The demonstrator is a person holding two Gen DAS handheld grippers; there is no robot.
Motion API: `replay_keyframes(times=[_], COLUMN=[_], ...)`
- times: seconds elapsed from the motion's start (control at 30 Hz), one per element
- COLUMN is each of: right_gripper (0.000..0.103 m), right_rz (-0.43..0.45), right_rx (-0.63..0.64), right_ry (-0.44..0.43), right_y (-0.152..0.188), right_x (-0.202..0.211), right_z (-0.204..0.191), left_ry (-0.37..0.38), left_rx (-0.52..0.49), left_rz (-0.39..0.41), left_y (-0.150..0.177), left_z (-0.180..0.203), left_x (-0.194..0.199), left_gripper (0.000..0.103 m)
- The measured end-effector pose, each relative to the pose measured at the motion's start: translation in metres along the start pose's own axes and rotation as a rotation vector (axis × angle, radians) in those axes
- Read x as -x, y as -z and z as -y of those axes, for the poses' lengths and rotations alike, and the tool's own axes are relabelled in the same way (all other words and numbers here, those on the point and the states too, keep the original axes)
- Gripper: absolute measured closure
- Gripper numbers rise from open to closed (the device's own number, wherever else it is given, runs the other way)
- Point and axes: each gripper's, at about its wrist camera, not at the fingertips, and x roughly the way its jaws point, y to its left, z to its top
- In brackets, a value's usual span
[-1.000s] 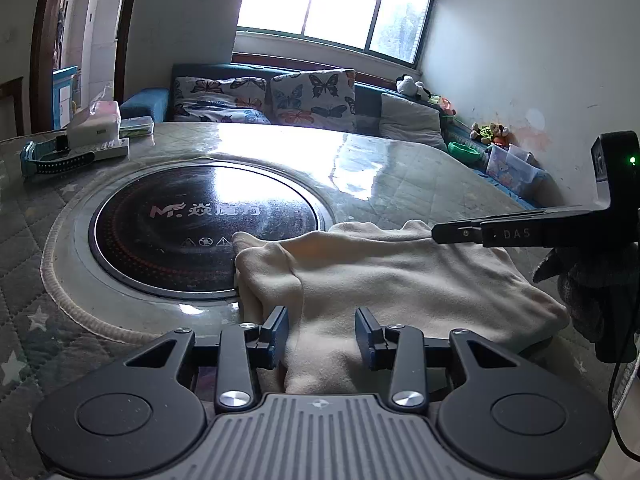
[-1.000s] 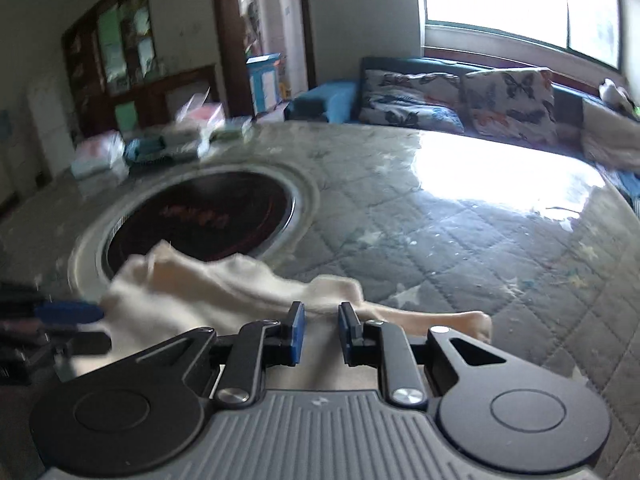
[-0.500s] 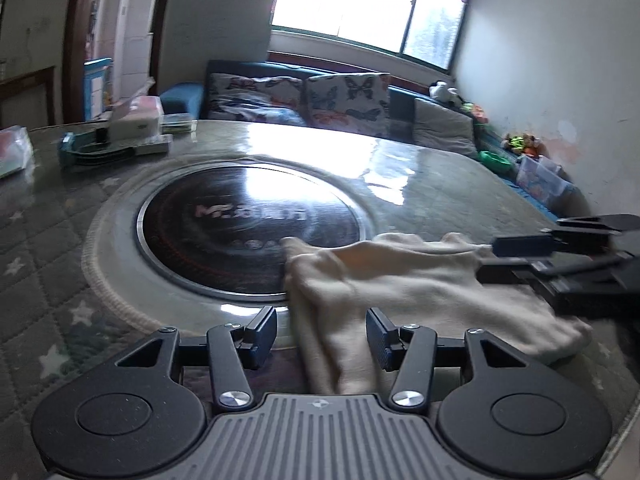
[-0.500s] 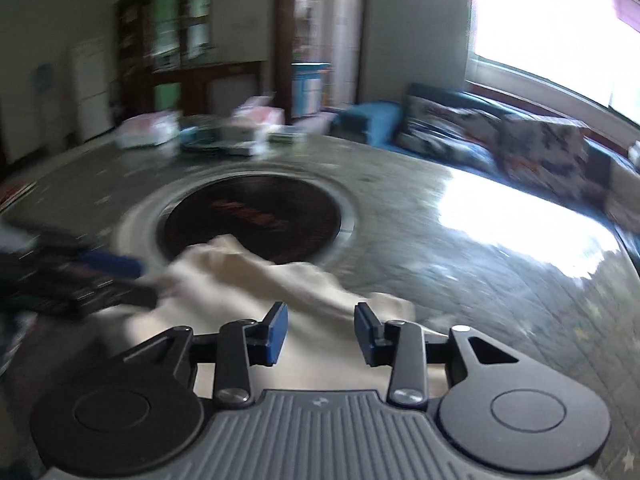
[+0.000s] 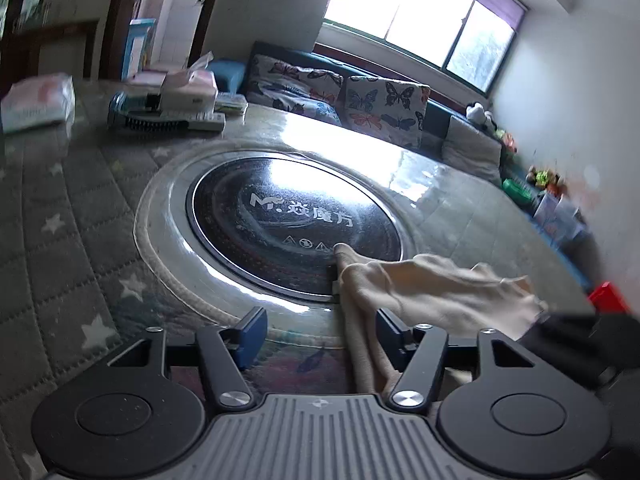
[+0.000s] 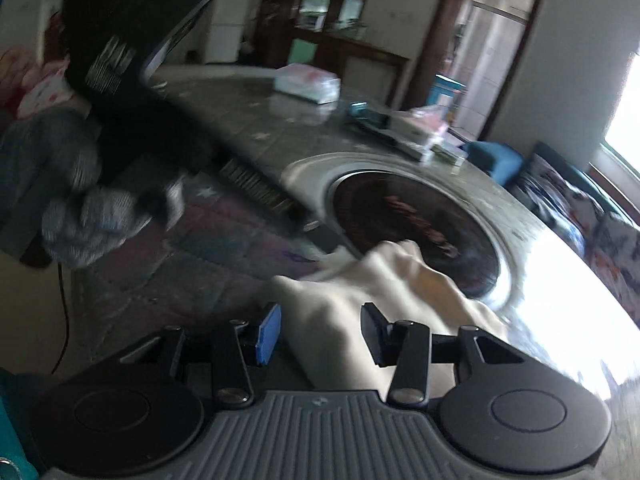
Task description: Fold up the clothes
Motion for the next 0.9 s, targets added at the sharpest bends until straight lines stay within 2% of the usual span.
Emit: replay_keyframes(times=[0.07,0.17,0.27,0.37,0.53,0.77,0.8,0.9], right_gripper=[0.059,0.061,0.079,0.085,0.087,0.088,0.088,0.088], right_rz=[-0.013,-0.025,-0.022,-0.007,0.049,0.098,0.102,0.110], right_rx=[0.044,0.091,0.048,-0.031,-0.160,-0.232,-0.235,-0.234], right_ry=[0.009,0.042,0.051,0.041,0.011,-0.011,-0.015,-0.027], right_y=[-0.002,-0.001,-0.003,-0.004,-0.005,-0.001,0.000,0.006], right_x=[-0.010,-0.019,-0.018,-0.013,0.008,0.028,0.029,0.034], right_z=[-0.010,-0.021,-0.017,-0.007,0.016,0.035,0.035,0.033], left_ry=[0.021,0.062,0.095,0.121,0.167,0.222,0.229,0.242], left_rx=[0.042,0.121,0.193,0.265,0.365,0.528,0.546,0.579], left_rz=[-0.014,-0.047,-0.078,-0.110,-0.137,-0.188,-0.196,-0.213], left_y=[-0.002,-0.005,-0.006,-0.007,-0.009,-0.006,-0.005,-0.002], left_z=[-0.002,-0.005,-0.007,-0.009,-0.008,-0.007,-0.007,-0.007], left_x=[0.000,-0.003,-0.009,-0.015,-0.022,-0.038,-0.041,-0.048], left_gripper=[0.030,0.028,0.028,0.028,0.028,0.029,0.033,0.057])
